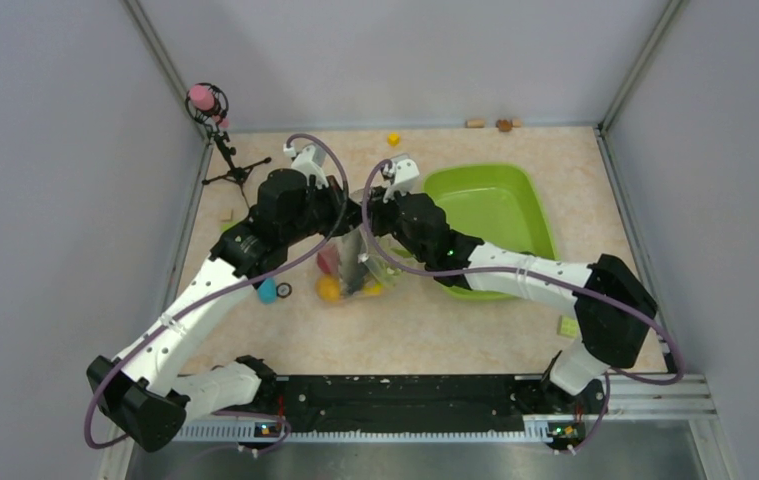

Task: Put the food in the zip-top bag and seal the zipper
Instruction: Place the fake vegetable in the zipper food storage bag.

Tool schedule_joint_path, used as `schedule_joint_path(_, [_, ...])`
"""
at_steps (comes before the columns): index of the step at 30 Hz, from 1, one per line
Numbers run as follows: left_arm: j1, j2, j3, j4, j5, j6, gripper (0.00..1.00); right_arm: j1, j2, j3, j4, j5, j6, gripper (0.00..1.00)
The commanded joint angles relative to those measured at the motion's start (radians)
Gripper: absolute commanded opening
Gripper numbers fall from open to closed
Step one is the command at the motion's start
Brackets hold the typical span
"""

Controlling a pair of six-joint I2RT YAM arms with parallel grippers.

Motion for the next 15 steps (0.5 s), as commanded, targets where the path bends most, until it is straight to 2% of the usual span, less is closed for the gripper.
schedule_joint_path(1, [-0.007, -0.035, 0.034, 0.112, -0.041, -0.001, 0.00, 0.013, -0.098, 0.022, -0.180, 0.006, 0.024, 0.31])
schedule_joint_path(5, [-0.006, -0.051, 0.025, 0.110, -0.068, 0.004, 0.00, 0.013, -0.226, 0.009, -0.229, -0.022, 0.022, 0.50])
schedule_joint_path(11, [-0.006, -0.068, 0.005, 0.107, -0.102, 0.016, 0.00, 0.013, -0.405, -0.086, -0.184, -0.029, 0.054, 0.84])
schedule_joint_path(15, [-0.005, -0.075, -0.009, 0.117, -0.106, 0.030, 0.00, 0.000, -0.464, -0.052, -0.294, 0.028, 0.038, 0.98])
